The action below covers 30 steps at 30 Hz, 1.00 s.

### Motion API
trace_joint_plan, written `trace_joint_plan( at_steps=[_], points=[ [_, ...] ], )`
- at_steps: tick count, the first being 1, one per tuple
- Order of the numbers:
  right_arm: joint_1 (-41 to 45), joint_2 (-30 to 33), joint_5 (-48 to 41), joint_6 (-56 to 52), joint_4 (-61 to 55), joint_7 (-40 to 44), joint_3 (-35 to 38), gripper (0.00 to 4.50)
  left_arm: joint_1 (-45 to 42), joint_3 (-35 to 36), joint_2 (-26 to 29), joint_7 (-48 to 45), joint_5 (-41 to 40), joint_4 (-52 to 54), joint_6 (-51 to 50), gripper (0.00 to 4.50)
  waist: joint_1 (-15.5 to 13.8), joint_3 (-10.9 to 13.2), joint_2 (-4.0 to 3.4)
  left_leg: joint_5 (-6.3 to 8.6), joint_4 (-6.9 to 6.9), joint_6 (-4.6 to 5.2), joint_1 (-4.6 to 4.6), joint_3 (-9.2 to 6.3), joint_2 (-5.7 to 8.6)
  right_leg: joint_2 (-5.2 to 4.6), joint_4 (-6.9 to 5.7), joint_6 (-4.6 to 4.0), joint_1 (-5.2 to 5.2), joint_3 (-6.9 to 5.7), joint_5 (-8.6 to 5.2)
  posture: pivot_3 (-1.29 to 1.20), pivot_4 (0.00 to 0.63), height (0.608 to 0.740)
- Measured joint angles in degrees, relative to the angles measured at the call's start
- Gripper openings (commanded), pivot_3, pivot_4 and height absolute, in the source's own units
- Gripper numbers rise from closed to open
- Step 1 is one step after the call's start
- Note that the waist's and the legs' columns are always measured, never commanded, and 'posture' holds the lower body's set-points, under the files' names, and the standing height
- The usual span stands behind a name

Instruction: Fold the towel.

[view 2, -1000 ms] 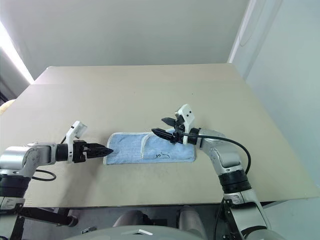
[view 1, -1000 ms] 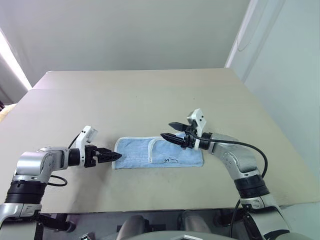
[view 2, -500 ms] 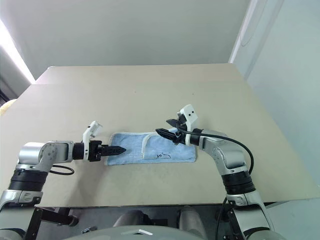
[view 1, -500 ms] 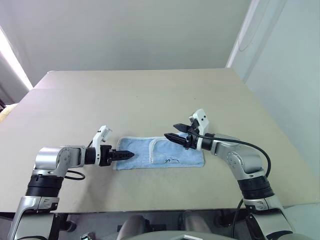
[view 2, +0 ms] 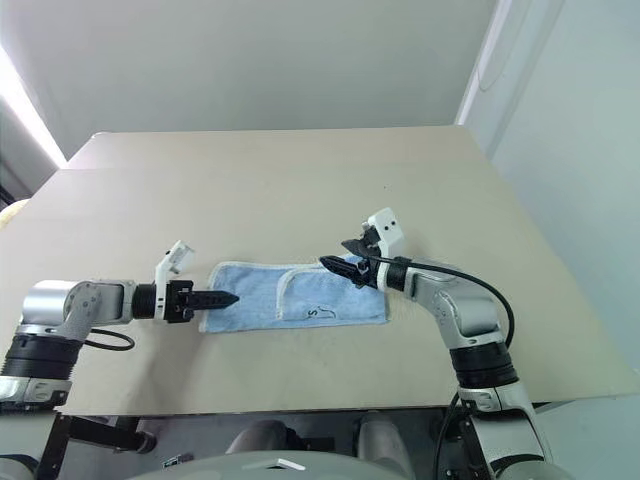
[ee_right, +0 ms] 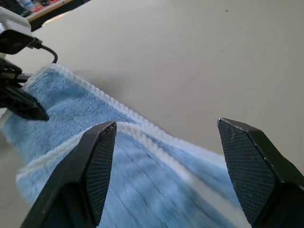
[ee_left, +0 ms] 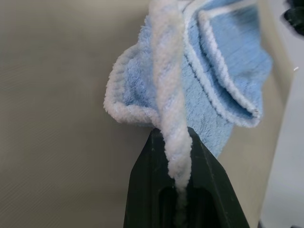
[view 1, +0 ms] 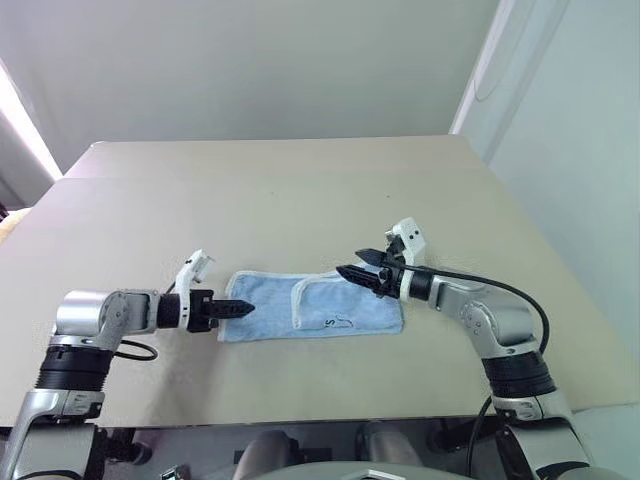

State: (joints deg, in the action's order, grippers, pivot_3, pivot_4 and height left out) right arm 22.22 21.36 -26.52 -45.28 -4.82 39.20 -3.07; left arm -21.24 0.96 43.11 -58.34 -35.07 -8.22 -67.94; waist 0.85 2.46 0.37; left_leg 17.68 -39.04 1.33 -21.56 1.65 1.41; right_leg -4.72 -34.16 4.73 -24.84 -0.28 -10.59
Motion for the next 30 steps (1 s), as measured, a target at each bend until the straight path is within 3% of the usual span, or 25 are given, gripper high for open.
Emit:
trace_joint_plan(
  at_steps=[10, 12, 16, 22, 30],
  points=[
    [-2.9, 7.7, -8.6, -6.6, -8.8, 5.0, 4.3, 3.58, -2.2, 2.1, 12.7, -6.2, -0.1, -4.8, 1.6, 0.07, 0.0, 0.1, 0.03, 0.0, 0.02, 0.0, -0.1, 0.01, 0.0, 0.02, 0.07, 0.02, -0.11, -0.08, -0.03, 0.0, 0.0, 0.726],
    [-3.1, 8.7, -8.6, -6.9, -8.4, 5.0, 4.7, 3.58, -3.9, 2.2, 13.1, -7.6, -0.6, -5.3, 1.4, 0.07, -0.1, 0.1, 0.04, 0.0, 0.02, 0.0, -0.12, 0.01, 0.0, 0.01, 0.08, 0.02, -0.11, -0.09, -0.03, 0.0, 0.0, 0.726],
    [-3.0, 8.8, -8.7, -7.3, -7.1, 4.2, 5.1, 3.58, -8.1, 2.6, 11.4, -9.0, -3.9, -4.3, -2.6, 0.07, -0.2, 0.1, 0.08, -0.01, 0.01, 0.02, -0.2, -0.01, 0.0, 0.02, 0.1, 0.04, -0.11, -0.13, -0.03, 0.0, 0.0, 0.726],
    [-2.7, 8.5, -8.7, -8.3, -6.2, 2.7, 5.3, 3.58, -12.1, 1.7, 3.8, -7.3, -9.0, -1.0, -10.9, 0.07, -0.2, 0.1, 0.11, -0.03, -0.02, 0.06, -0.28, 0.0, 0.0, 0.17, 0.05, 0.06, -0.16, -0.11, -0.02, 0.0, 0.0, 0.726],
    [-3.3, 8.1, -9.6, -10.2, -6.4, 0.0, 6.6, 3.58, -19.4, -2.4, -5.0, -3.5, -9.4, -5.5, -16.8, 0.07, -0.1, 0.1, 0.16, -0.03, -0.08, 0.07, 0.03, 0.01, 0.02, 0.28, 0.05, 0.11, 0.16, -0.1, -0.06, 0.0, 0.0, 0.726]
  ],
)
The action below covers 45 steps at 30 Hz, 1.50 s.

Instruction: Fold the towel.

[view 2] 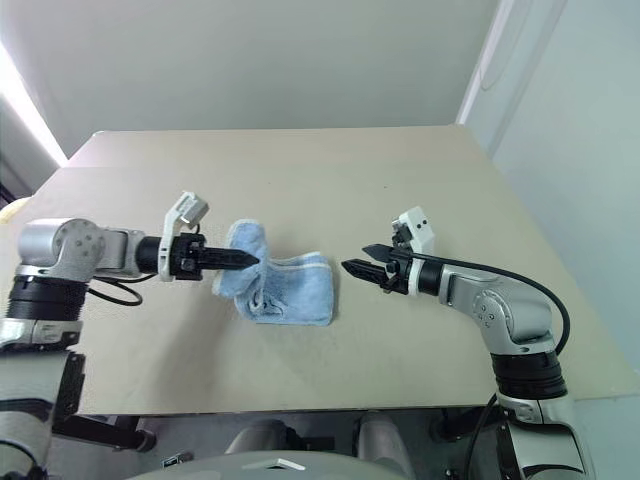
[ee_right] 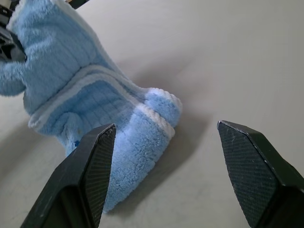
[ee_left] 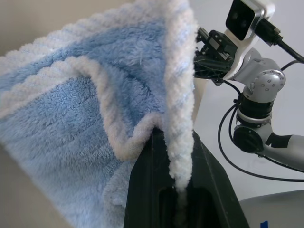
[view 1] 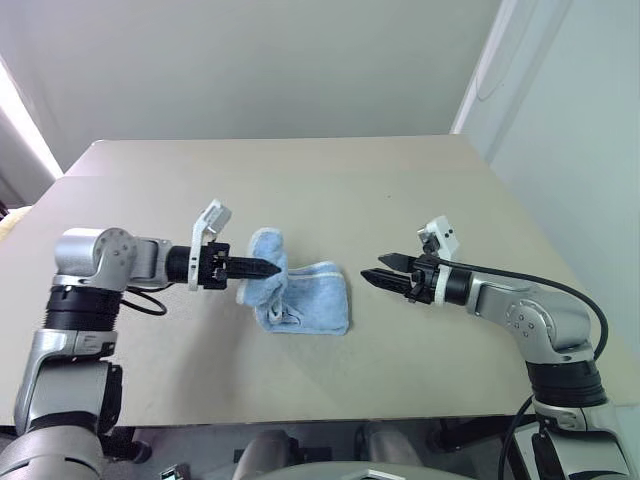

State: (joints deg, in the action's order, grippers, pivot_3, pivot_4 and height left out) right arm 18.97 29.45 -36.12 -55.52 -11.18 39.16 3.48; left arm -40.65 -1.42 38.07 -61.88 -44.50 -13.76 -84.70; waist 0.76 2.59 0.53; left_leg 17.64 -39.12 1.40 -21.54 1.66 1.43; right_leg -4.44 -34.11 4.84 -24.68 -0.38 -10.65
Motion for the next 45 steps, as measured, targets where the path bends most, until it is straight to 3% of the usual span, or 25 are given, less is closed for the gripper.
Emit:
trace_joint_plan(
  at_steps=[8, 13, 16, 23, 27, 34, 45],
  points=[
    [-1.6, 0.0, -1.3, -1.2, -1.2, -2.6, 2.0, 3.58, -0.8, -2.6, -8.4, 4.7, 1.4, -3.1, 0.4, 0.07, -0.1, 0.0, 0.01, 0.0, -0.01, 0.0, 0.03, 0.0, 0.0, -0.03, -0.01, 0.01, 0.03, 0.02, -0.01, 0.0, 0.0, 0.726],
    [-2.8, 0.0, -1.7, -1.6, -2.5, -4.1, 2.7, 3.58, -0.7, -1.3, -14.9, 12.7, 4.7, -6.4, 3.2, 0.07, -0.2, 0.0, 0.03, 0.0, -0.01, 0.0, 0.03, 0.0, 0.0, -0.07, 0.0, 0.02, 0.04, 0.03, 0.0, 0.0, 0.0, 0.726],
    [-3.2, 0.0, -1.8, -1.6, -2.7, -4.6, 2.9, 3.58, 0.0, -1.2, -15.5, 13.4, 4.8, -5.4, 3.8, 0.73, 0.0, 0.0, 0.02, 0.0, 0.0, 0.0, 0.04, -0.01, 0.0, -0.05, -0.01, 0.01, 0.02, 0.03, 0.0, 0.0, 0.0, 0.726],
    [-3.2, 0.2, -2.2, -1.6, -2.7, -5.3, 3.3, 3.58, 1.7, -1.1, -15.2, 12.0, 3.4, -2.9, 3.4, 3.19, -0.1, 0.0, 0.02, 0.0, -0.02, 0.0, 0.03, 0.0, 0.01, -0.07, 0.0, 0.0, 0.03, 0.03, 0.0, 0.0, 0.0, 0.726],
    [-3.3, 0.3, -2.2, -1.7, -2.6, -5.6, 3.2, 3.58, 2.4, -2.1, -12.4, 9.1, 2.0, 1.3, 2.8, 4.46, 0.0, 0.0, 0.02, 0.0, -0.01, -0.01, 0.03, 0.0, 0.0, -0.05, 0.0, -0.01, 0.02, 0.03, -0.01, 0.0, 0.0, 0.726],
    [-3.1, 0.0, -3.4, -1.4, -2.6, -5.6, 4.6, 3.58, 3.4, 0.0, -9.5, 4.0, -2.4, 6.9, 4.6, 4.46, -0.1, 0.0, 0.02, 0.0, -0.02, -0.01, 0.03, -0.01, 0.0, -0.06, 0.0, 0.0, 0.03, 0.02, -0.01, 0.0, 0.0, 0.726],
    [-1.1, -0.3, -5.2, -1.0, -2.4, -5.1, 6.0, 3.58, 3.7, 1.3, -5.7, 2.0, -0.1, 4.8, 15.5, 4.46, -0.1, 0.0, 0.01, 0.0, -0.02, -0.01, 0.04, 0.0, 0.0, -0.02, -0.01, -0.01, 0.03, 0.02, -0.01, 0.0, 0.0, 0.726]
  ],
)
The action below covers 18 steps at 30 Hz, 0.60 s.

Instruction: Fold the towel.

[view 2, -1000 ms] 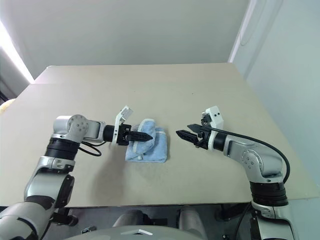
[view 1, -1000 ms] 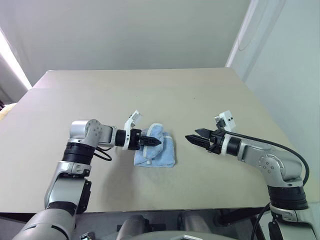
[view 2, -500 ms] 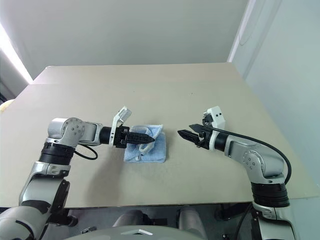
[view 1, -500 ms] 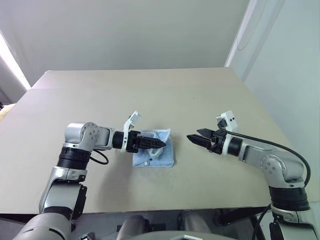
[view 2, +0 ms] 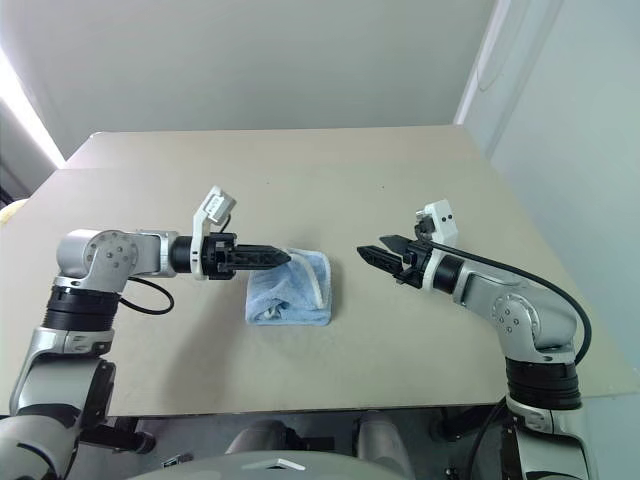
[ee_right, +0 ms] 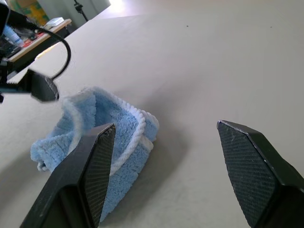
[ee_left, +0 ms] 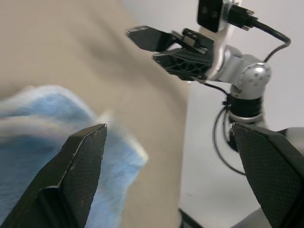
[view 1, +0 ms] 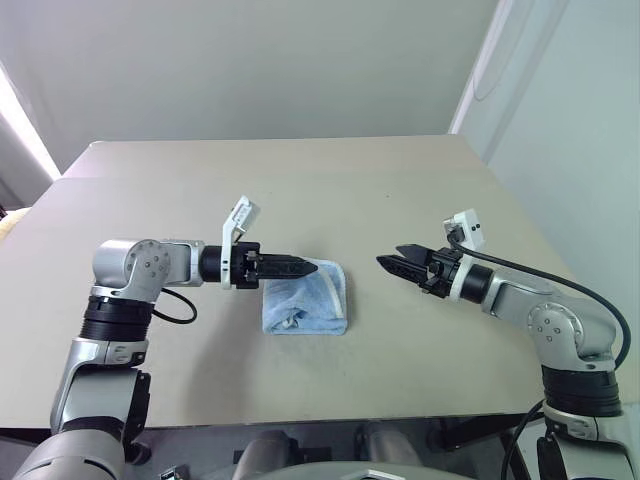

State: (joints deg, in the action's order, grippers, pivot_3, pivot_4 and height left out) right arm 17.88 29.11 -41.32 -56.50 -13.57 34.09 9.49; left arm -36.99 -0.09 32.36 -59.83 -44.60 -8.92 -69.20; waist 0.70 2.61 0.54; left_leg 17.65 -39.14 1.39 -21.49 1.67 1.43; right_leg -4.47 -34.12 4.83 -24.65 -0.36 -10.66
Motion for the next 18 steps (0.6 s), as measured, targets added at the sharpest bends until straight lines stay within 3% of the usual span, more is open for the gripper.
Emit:
trace_joint_plan(
  at_steps=[5, 10, 18],
  points=[
    [1.4, -1.4, -0.3, 1.6, -0.3, 1.8, -2.6, 3.58, 2.5, -0.4, -1.3, 1.3, 10.1, -2.4, 21.7, 4.46, -0.1, 0.0, 0.0, 0.0, 0.01, -0.01, -0.01, 0.0, -0.01, -0.1, 0.04, -0.01, 0.01, 0.01, 0.01, 0.0, 0.0, 0.726],
    [3.5, -2.0, -0.4, 2.7, -0.2, 2.7, -4.2, 3.58, 6.0, -5.0, -1.9, -1.5, 17.9, -2.1, 36.8, 4.46, -0.2, 0.0, 0.0, 0.01, 0.02, -0.01, -0.07, 0.01, 0.0, -0.21, 0.08, -0.02, -0.03, 0.02, 0.02, 0.0, 0.0, 0.726],
    [3.8, -2.1, 0.7, 5.5, 0.1, 2.7, -4.8, 3.58, 8.1, -7.9, -4.2, -5.3, 20.4, 0.3, 43.2, 4.46, -0.3, 0.0, -0.01, 0.01, 0.02, -0.01, -0.07, 0.01, -0.03, -0.18, 0.06, -0.02, -0.05, 0.0, 0.02, 0.0, 0.0, 0.726]
  ],
)
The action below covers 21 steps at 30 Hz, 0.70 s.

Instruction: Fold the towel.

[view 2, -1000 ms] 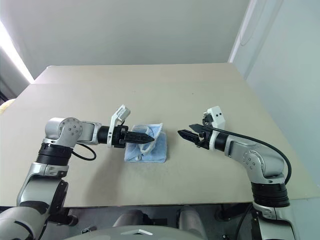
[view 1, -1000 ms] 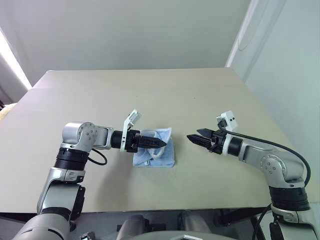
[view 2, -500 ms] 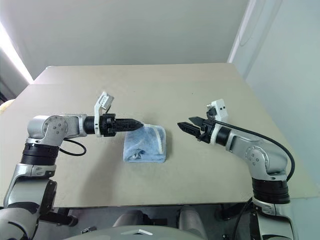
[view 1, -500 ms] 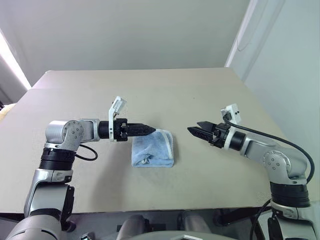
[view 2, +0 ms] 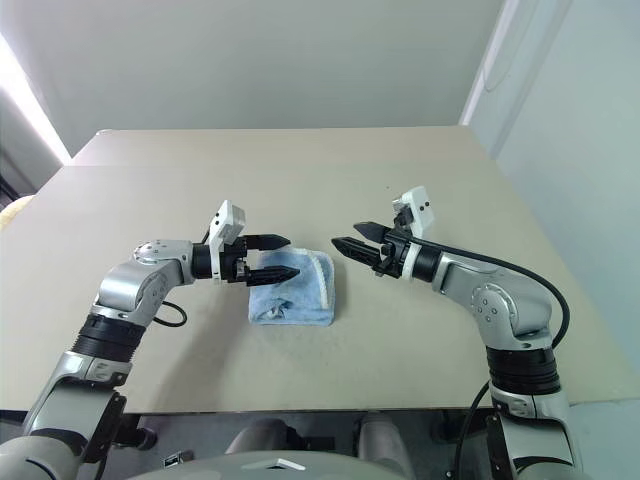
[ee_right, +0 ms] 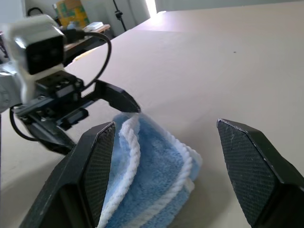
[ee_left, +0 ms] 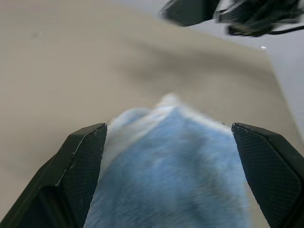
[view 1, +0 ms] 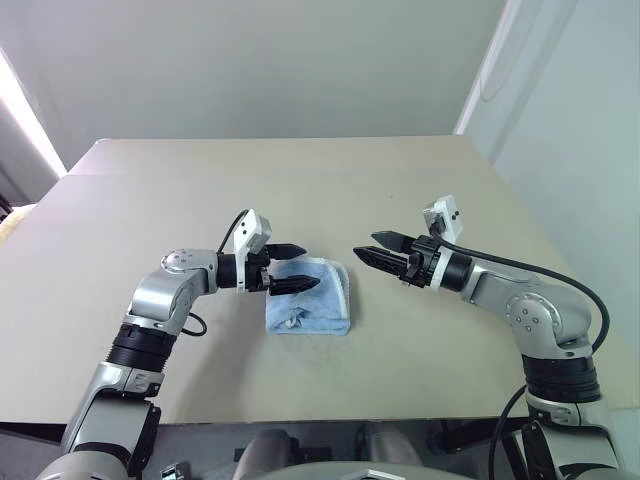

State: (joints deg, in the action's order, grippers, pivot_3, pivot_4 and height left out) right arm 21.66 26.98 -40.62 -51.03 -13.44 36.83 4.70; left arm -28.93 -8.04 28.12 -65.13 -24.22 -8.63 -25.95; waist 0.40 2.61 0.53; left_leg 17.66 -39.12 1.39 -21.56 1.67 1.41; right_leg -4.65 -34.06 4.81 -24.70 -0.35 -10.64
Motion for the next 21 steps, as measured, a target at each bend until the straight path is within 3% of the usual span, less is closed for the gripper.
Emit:
trace_joint_plan(
  at_steps=[4, 12, 21],
  points=[
    [-0.3, 0.0, 0.8, 1.5, 0.0, -0.2, 0.0, 3.58, 0.1, -1.6, -4.0, 2.2, 4.7, -5.2, 8.1, 4.46, -0.1, 0.0, 0.0, -0.01, -0.02, 0.01, 0.06, 0.01, 0.02, 0.08, 0.01, 0.02, 0.09, -0.02, 0.0, 0.0, 0.0, 0.726],
    [-0.8, 0.0, 1.5, 2.0, -0.2, -0.2, -1.6, 3.58, -1.5, -3.6, -15.0, 10.7, 14.2, -25.4, 29.5, 4.46, -1.4, 0.0, 0.02, -0.01, -0.04, 0.02, 0.08, 0.02, 0.02, 0.1, -0.03, 0.03, 0.1, -0.04, 0.01, 0.0, 0.0, 0.726],
    [-0.6, 0.9, 3.3, 3.3, 0.1, 0.4, -2.2, 3.58, -2.2, -3.4, -15.8, 10.7, 17.1, -30.8, 39.6, 4.46, -1.3, 0.0, 0.02, -0.01, -0.06, 0.02, 0.09, 0.02, 0.02, 0.11, -0.03, 0.04, 0.13, -0.07, 0.02, 0.0, 0.0, 0.726]
  ],
)
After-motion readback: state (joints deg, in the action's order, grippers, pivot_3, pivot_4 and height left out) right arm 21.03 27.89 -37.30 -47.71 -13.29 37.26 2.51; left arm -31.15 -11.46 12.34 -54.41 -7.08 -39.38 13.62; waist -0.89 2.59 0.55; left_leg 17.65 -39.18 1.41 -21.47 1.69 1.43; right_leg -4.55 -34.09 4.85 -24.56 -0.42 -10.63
